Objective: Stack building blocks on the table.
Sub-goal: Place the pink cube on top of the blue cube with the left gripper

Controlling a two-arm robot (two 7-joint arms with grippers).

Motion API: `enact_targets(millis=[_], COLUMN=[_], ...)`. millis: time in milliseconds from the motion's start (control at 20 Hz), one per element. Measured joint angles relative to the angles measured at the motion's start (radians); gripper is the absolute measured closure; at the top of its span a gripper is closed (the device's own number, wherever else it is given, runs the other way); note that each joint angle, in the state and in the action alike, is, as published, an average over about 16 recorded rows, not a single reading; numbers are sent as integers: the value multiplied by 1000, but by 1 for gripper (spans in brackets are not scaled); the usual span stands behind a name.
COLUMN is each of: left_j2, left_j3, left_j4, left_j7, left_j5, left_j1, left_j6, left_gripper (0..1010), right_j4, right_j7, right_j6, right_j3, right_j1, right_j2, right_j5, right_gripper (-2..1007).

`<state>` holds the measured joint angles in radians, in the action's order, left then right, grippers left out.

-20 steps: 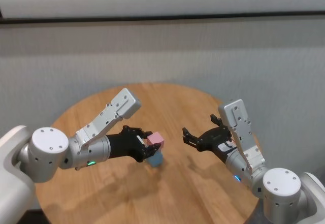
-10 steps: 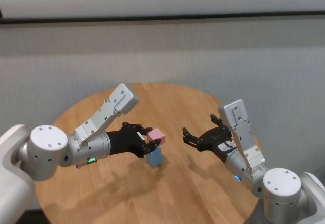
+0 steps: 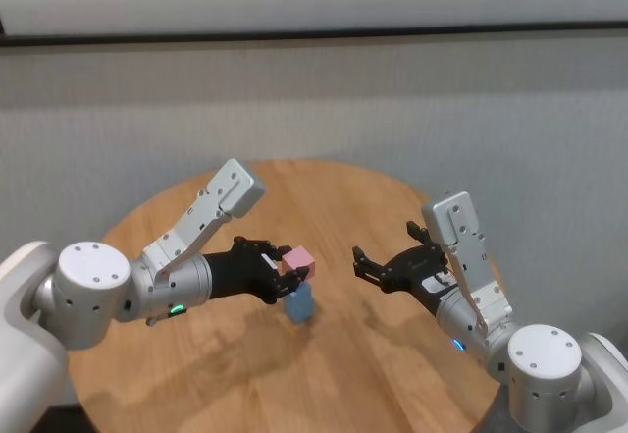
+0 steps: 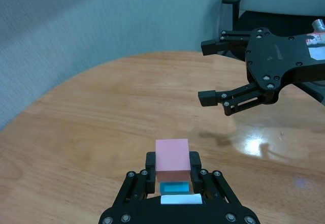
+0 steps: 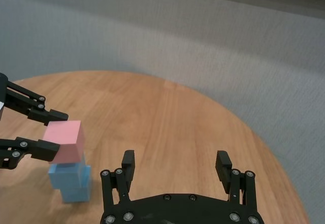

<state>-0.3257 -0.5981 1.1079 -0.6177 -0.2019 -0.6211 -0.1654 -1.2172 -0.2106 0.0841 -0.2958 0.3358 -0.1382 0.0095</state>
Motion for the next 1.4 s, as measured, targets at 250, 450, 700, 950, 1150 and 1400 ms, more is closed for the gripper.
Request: enact_targets(millis=[250,450,700,950,1150,1400], left_j2=[2,3,4,5,7,10], left_j3=[-2,-3,-5,-7,-9,-12], left_j4=[-5,-10,-12,-14,-16,-17], left_j7=[3,5,7,8,8,6], left_j5=[-1,-1,-1,1,3,5], left_j1=[-2,-4,-4,-4,-5,-6], left_j6=[-6,-9,-15,-20,-22,-21], left_gripper=[606,606,606,606,597,530], right_j4=[0,0,0,0,0,0], right_j7=[0,0,0,0,0,0], right_j6=[0,0,0,0,0,0], right_j3=[0,0,0,0,0,0], right_j1=[0,0,0,0,0,0], right_j2=[0,0,0,0,0,0], right_j5=[0,0,0,0,0,0], right_gripper=[4,4,4,4,4,4])
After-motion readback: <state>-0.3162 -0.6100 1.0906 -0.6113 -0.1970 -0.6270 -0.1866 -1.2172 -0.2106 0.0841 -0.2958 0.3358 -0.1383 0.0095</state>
